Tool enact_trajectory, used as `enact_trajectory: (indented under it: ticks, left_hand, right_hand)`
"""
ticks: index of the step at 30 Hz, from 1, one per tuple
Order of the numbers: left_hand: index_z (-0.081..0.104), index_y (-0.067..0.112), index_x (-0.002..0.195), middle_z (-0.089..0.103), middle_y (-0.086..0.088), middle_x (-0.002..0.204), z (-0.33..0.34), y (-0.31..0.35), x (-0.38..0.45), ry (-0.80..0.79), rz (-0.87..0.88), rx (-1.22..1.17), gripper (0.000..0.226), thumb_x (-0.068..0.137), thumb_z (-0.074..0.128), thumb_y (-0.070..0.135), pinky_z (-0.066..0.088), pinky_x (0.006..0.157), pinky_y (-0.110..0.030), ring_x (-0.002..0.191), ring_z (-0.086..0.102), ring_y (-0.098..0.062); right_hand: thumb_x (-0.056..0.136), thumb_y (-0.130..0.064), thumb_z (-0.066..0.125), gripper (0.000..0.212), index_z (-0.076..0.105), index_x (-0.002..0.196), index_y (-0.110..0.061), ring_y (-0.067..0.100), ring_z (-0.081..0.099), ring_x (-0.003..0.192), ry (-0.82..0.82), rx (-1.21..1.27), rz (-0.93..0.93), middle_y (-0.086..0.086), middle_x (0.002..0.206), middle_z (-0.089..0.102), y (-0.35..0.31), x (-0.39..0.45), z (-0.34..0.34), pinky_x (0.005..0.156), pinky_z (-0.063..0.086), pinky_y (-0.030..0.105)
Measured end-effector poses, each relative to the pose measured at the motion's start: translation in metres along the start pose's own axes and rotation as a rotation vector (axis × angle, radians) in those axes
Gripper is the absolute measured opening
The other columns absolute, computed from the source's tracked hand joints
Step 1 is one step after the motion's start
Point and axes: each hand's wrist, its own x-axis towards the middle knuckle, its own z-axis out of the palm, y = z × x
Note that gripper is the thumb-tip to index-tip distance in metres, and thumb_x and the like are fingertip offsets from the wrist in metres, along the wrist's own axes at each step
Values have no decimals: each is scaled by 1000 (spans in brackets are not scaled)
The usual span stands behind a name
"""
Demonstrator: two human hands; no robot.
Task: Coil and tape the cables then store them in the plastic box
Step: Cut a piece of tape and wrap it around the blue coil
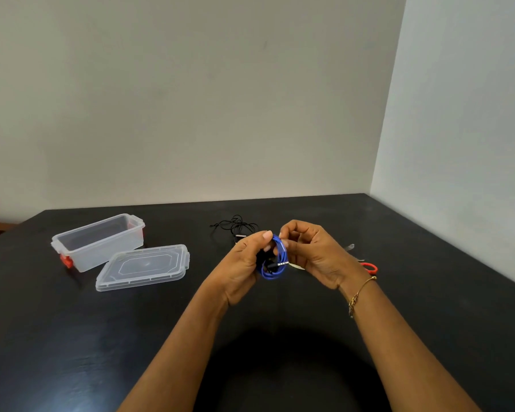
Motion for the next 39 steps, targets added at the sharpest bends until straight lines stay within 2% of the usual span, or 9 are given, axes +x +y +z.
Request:
enact_trajectory:
  ticks: [6,10,13,17,20,24,27,34,39]
  left_hand:
    - [54,18,67,64,0,78,-1,0,4,87,8,39,36,97,36,27,52,77,-26,75,63,-10]
    - [55,16,80,64,2,82,-5,-2,6,117,-16,137,29,98,36,29,49,74,-21,77,62,-7]
    - [56,15,84,63,2,85,-6,-3,5,133,-3,186,28,98,36,29,49,76,-20,81,60,-8]
    - [58,18,88,63,0,90,-8,-4,8,201,11,166,27,98,36,29,48,70,-17,85,59,-9]
    - [58,17,90,63,-7,98,-9,-8,10,236,23,194,25,97,38,29,49,66,-13,87,59,-11]
    - [60,19,86,56,-22,115,-10,-13,12,228,6,277,25,97,41,31,51,82,-27,105,58,-30]
    - [59,23,85,55,-23,114,-11,-14,12,215,-2,330,24,96,41,32,49,90,-34,107,56,-31]
    - [57,22,82,53,-24,113,-10,-13,12,190,-10,380,23,96,41,30,49,84,-28,107,55,-33]
    - [59,14,84,55,-25,105,-13,-16,13,201,-14,398,27,96,42,31,48,92,-43,100,55,-37]
  right_hand:
    - [85,-8,59,7,60,79,-12,19,57,75,153,-121,-26,4,77,61,8,5,6,63,50,24]
    - [86,-4,59,12,62,80,-14,10,52,63,246,-346,-41,1,72,60,8,8,10,51,45,15]
    - [89,-6,56,10,64,91,-12,7,57,67,216,-456,26,2,81,64,5,7,10,54,48,14]
    - [94,-2,41,25,65,101,-5,19,62,88,162,-282,163,15,102,66,1,6,8,72,54,26]
    - [95,-14,40,27,64,102,-4,21,58,92,119,-134,246,14,101,63,-2,6,10,79,50,33]
    - [94,-28,44,30,63,106,-8,15,58,86,81,-17,339,5,94,64,0,5,13,75,47,31]
    - [95,-35,39,34,62,98,-11,15,56,82,82,39,416,6,91,62,-1,4,12,74,45,30]
    - [96,-38,36,39,59,113,-12,17,55,83,88,85,505,9,99,62,6,7,12,72,44,29]
    - [95,-34,42,27,61,97,-14,15,53,73,153,197,513,2,73,64,7,9,17,65,41,26]
